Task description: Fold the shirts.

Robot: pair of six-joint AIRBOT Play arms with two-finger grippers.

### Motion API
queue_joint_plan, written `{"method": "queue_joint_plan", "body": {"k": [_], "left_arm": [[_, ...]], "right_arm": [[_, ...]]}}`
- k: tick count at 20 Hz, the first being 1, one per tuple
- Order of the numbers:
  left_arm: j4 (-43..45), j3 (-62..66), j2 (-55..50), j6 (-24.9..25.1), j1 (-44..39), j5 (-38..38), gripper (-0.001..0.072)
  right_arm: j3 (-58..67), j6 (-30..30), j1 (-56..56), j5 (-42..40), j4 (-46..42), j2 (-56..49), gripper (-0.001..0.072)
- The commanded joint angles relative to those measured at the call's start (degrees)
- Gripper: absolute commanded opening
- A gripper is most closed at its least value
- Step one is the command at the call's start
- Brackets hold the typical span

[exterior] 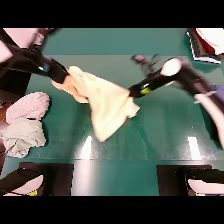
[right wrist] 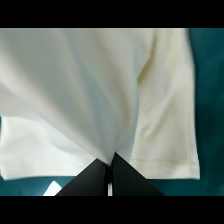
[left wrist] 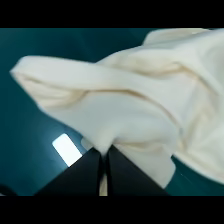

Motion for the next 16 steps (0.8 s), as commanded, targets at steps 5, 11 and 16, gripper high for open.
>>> {"method": "queue_joint_plan", "body": {"k": [5,11,16], "left_arm": [[2.0,18.2,9.7,0.0,0.0,-5.1,0.0029],[1.9,25.3,13.0,0.0,0.0,-8.7,0.0030],[-3.7,27.6,16.3,-0.2,0.0,-10.5,0.0029]], "right_arm": [[13.9,3.0,-17.5,5.1,-10.2,18.3,0.0015],[24.2,2.0,-22.2,7.7,-11.2,25.5,0.0014],[28.4,2.0,-24.7,12.2,-11.1,30.0,0.0014]]}}
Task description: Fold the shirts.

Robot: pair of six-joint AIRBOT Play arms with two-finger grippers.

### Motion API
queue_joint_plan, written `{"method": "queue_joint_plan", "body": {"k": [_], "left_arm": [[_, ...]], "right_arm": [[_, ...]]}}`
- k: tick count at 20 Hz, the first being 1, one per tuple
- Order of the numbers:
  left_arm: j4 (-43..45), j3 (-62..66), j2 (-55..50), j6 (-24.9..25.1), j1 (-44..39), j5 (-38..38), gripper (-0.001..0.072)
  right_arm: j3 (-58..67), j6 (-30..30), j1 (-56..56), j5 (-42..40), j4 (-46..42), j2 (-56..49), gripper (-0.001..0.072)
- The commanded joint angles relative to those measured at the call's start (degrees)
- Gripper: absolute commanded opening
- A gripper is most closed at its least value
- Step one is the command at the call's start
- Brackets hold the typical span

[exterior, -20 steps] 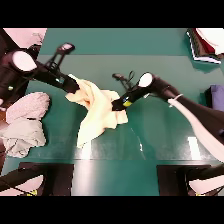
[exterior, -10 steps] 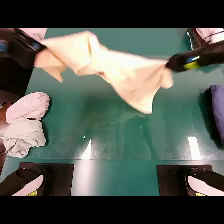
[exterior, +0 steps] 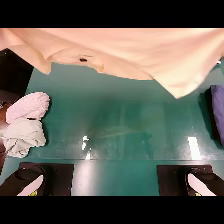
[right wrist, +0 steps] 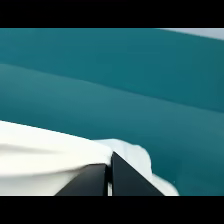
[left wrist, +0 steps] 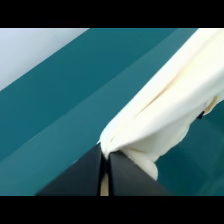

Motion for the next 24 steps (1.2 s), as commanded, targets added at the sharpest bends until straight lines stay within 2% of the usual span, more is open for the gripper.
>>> {"method": "queue_joint_plan", "body": {"k": [1,3,5,7,9,11,14,17,19,21,24], "left_arm": [[-6.3,2.7,2.0,-0.1,0.0,-1.8,0.0029],[-11.6,4.1,2.0,0.0,0.0,-3.4,0.0029],[-13.4,2.0,1.5,-0.1,0.0,-5.7,0.0029],[-13.3,-4.7,0.3,-0.3,0.0,-8.0,0.0029],[-13.3,-14.4,-1.7,-1.0,0.0,-7.9,0.0029],[-13.4,-24.3,-5.5,-1.0,0.0,-6.7,0.0029],[-13.3,-35.1,-13.8,1.0,0.0,0.6,0.0029],[-12.9,-36.6,-24.1,3.8,0.0,9.4,0.0030],[-12.7,-36.3,-28.4,4.2,0.0,15.8,0.0030],[-12.2,-36.3,-30.3,4.2,0.1,19.3,0.0030],[-5.2,-36.3,-30.3,4.1,0.1,17.1,0.0029]], "right_arm": [[3.1,-0.1,-2.0,4.1,-0.4,3.2,0.0014],[3.4,0.0,-2.1,6.0,0.1,3.4,0.0014],[3.4,0.7,-2.1,10.8,4.4,1.0,0.0014],[3.3,0.7,-1.8,18.2,10.9,-4.2,0.0015],[1.5,0.7,0.5,21.6,13.7,-9.8,0.0015],[-4.2,0.0,3.2,20.5,13.6,-14.5,0.0016],[-14.6,-2.5,6.2,15.1,13.6,-21.3,0.0016],[-21.3,-2.7,6.6,5.0,13.7,-27.4,0.0016],[-22.4,-2.7,6.6,1.5,13.6,-30.6,0.0017],[-22.1,-2.7,6.6,2.1,13.6,-32.7,0.0017],[-25.1,-7.5,7.4,8.0,13.4,-31.5,0.0017]]}}
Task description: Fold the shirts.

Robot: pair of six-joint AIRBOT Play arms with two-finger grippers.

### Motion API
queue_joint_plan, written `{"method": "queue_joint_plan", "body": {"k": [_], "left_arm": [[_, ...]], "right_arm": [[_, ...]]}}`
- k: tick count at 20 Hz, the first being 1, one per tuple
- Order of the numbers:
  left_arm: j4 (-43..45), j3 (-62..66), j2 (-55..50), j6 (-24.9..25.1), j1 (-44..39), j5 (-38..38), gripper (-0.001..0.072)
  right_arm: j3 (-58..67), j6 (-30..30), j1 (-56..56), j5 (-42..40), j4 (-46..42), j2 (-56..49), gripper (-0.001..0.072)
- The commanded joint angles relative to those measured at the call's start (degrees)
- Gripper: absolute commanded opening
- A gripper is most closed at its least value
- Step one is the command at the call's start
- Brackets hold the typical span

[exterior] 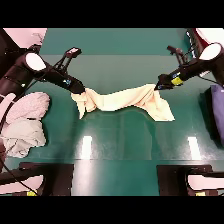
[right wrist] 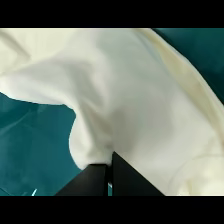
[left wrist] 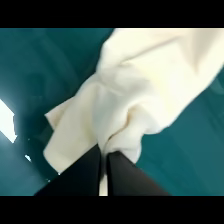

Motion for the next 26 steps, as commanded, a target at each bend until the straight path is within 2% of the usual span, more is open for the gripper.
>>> {"method": "queue_joint_plan", "body": {"k": [1,4,5,6,7,11,12,13,14,17,21,26], "left_arm": [[7.9,-0.4,-1.8,0.4,0.0,-0.4,0.0030],[11.0,-0.4,-1.8,0.4,0.0,-4.7,0.0030],[11.0,-0.4,-1.8,0.4,0.0,-5.1,0.0030],[11.0,-0.4,-1.8,0.4,0.0,-5.3,0.0030],[11.0,-0.4,-1.8,0.4,0.0,-5.4,0.0030],[10.7,-0.4,-1.8,0.2,0.0,-5.4,0.0030],[10.5,-0.4,-1.8,0.2,0.0,-5.4,0.0030],[9.9,-0.4,-1.8,0.2,0.0,-5.3,0.0030],[9.2,-0.4,-1.8,0.2,0.0,-5.1,0.0030],[6.5,-0.4,-1.8,0.2,0.0,-4.3,0.0030],[4.9,-0.4,-1.8,-0.8,0.0,-3.7,0.0030],[4.9,-0.4,-1.8,-0.9,0.0,-3.5,0.0030]], "right_arm": [[-5.3,-4.4,0.7,2.6,-0.4,1.0,0.0017],[-13.9,-5.2,-0.1,-3.3,-0.3,7.2,0.0022],[-15.9,-6.4,-0.8,-4.3,-0.3,9.2,0.0080],[-17.6,-6.7,-2.1,-4.3,-0.3,11.1,0.0382],[-18.9,-6.5,-3.7,-4.3,-0.3,13.0,0.0589],[-22.7,-5.8,-12.6,-7.0,-0.2,19.8,0.0591],[-24.0,-5.8,-14.9,-9.4,-0.2,20.6,0.0539],[-25.1,-5.8,-16.7,-11.3,0.0,20.6,0.0422],[-26.1,-5.8,-18.2,-13.3,0.1,19.8,0.0365],[-25.6,-6.3,-19.7,-16.9,0.2,13.4,0.0366],[-19.0,-7.5,-18.6,-16.9,0.3,2.7,0.0368],[-10.1,-9.1,-15.3,-8.9,0.2,-7.4,0.0368]]}}
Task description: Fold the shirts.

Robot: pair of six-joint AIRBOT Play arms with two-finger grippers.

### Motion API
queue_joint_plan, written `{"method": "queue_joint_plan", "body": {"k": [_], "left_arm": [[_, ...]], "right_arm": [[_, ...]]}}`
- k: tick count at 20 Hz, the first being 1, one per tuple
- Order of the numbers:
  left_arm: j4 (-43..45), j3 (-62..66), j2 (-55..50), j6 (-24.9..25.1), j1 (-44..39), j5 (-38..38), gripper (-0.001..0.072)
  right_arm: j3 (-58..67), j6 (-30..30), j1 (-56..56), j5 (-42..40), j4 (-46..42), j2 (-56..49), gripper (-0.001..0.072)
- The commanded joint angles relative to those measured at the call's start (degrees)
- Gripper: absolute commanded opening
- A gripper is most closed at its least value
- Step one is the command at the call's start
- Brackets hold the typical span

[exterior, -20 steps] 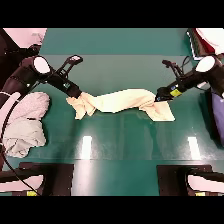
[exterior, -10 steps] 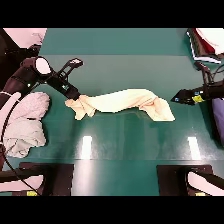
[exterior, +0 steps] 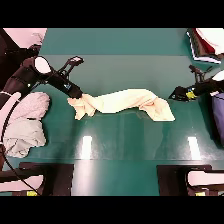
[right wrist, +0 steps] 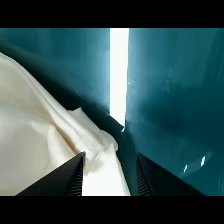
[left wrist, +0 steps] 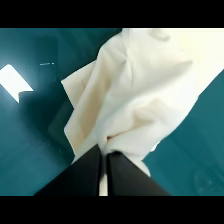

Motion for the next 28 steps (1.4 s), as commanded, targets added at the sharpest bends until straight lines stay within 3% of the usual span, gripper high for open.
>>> {"method": "queue_joint_plan", "body": {"k": [1,8,10,12,17,28], "left_arm": [[-0.4,0.0,0.0,-0.3,0.0,0.2,0.0030],[-0.4,0.0,0.0,-0.2,0.0,0.2,0.0030],[-0.4,0.0,0.0,-0.3,0.0,0.1,0.0030],[-0.3,0.0,0.0,-1.4,0.0,0.1,0.0029],[5.4,4.5,4.3,-3.1,0.0,0.6,0.0029],[5.5,33.1,23.2,-3.3,0.0,-0.3,0.0029]], "right_arm": [[5.8,-1.1,2.2,5.4,0.0,-6.7,0.0368],[8.1,-1.2,3.8,9.9,-0.4,-9.4,0.0361],[8.1,-1.2,3.7,9.8,-0.4,-9.4,0.0141],[8.2,-1.2,3.9,9.0,-0.4,-9.0,0.0022],[8.6,-1.2,1.5,2.3,-0.6,0.3,0.0016],[31.0,-0.9,-1.6,5.4,-0.5,24.6,0.0015]]}}
